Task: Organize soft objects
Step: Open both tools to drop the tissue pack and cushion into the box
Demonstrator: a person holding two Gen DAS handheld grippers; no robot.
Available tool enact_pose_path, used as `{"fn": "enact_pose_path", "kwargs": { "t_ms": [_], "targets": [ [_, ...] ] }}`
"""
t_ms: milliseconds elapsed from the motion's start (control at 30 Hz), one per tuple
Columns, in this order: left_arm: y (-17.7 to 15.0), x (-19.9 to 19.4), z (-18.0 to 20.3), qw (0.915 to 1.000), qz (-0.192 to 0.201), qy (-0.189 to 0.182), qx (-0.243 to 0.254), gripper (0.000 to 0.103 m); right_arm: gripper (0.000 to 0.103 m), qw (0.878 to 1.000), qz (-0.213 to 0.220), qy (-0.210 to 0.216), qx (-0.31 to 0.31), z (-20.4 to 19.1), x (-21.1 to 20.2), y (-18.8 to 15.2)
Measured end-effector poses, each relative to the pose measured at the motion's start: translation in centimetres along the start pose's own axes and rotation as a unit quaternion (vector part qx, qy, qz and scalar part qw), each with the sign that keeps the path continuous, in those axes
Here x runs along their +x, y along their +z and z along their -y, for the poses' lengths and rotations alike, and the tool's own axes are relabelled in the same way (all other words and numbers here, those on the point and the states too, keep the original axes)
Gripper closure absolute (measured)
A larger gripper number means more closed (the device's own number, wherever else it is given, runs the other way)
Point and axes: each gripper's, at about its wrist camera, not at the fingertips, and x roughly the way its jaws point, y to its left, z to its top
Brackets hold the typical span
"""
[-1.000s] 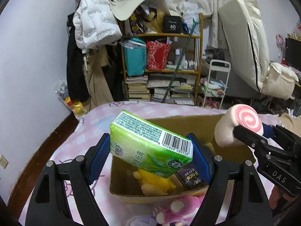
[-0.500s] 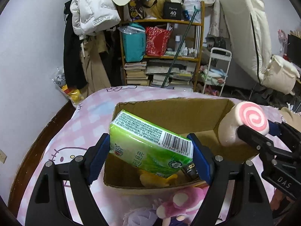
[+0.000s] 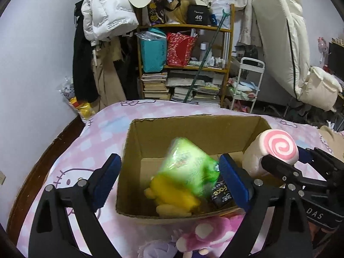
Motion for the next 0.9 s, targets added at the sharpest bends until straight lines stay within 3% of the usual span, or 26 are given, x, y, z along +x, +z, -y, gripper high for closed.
{"fn": "enact_pose_path", "kwargs": {
  "t_ms": [200, 567, 900],
  "targets": [
    [0.0, -0.9, -0.3, 0.9999, 0.003, 0.012, 0.005, 0.010, 0.015, 1.000, 0.008, 0.007, -0.007, -0.3, -0.2, 0.0],
    [-0.8, -3.4, -1.0, 0.9982, -0.021, 0.056, 0.000, 0.010, 0.008, 1.000, 0.009, 0.004, -0.013, -1.0, -2.1, -0.2],
    [-1.7, -6.4, -2.0, 0.9980, -0.049, 0.037, -0.014, 0.010, 0.007, 1.000, 0.002, -0.005, -0.018, -1.7, -5.1, -1.2]
  ]
}}
